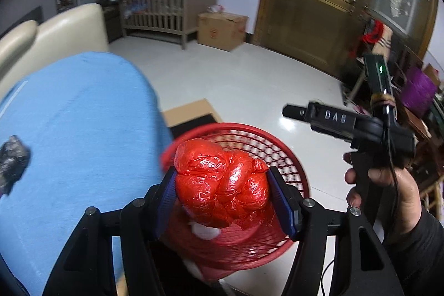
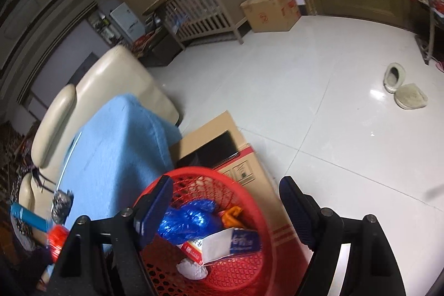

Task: Collect trash
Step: 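Open both tools to drop the blue and red bags into the basket, then return both tools to the table toward the black bag and clear tray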

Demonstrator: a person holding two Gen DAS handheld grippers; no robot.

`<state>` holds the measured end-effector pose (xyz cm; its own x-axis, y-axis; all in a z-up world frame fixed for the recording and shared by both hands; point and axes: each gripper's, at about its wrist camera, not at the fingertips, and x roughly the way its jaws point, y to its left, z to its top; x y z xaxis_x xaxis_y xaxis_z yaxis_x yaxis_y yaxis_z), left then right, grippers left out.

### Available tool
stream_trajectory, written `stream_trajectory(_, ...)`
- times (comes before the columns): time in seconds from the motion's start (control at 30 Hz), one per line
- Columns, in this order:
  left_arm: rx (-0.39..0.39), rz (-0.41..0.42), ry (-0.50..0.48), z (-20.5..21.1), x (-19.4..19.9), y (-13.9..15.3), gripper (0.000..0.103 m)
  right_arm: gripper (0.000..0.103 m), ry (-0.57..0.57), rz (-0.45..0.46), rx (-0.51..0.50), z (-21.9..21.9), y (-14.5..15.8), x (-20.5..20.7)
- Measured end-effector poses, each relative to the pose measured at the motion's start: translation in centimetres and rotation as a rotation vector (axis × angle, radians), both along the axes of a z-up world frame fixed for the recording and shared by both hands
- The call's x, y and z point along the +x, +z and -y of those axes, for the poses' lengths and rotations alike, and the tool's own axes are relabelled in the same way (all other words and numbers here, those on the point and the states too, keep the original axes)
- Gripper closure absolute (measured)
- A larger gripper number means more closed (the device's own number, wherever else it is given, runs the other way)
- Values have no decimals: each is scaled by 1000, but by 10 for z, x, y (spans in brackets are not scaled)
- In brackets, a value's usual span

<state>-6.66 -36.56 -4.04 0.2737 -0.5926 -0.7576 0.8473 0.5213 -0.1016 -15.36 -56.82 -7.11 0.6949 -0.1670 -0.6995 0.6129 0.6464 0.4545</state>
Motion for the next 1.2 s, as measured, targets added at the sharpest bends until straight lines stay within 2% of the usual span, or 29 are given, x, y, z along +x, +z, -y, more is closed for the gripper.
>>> stream_trajectory(0.17, 46, -76, -57, 15, -2, -13, 31, 22, -35, 17, 8, 8, 6, -13)
stream_trajectory(0.33, 1, -124, 16, -9, 14, -5, 25, 22, -30, 30, 7, 4, 11, -13)
stream_trajectory(0.47, -39, -128, 80, -32, 31, 5, 25, 22, 3, 39, 4, -8, 17, -2)
stream_trajectory(0.77, -93, -98, 300, -125, 60, 18, 25, 22, 127, 42, -30, -55, 33, 31)
stream_trajectory(0.97, -111, -108, 460, -198, 75, 8, 25, 22, 237, 21, -59, -100, 40, 63)
stream_trajectory(1.2, -122, -109, 632, -279, 93, -10, 25, 22, 419, -17, -97, -176, 44, 115)
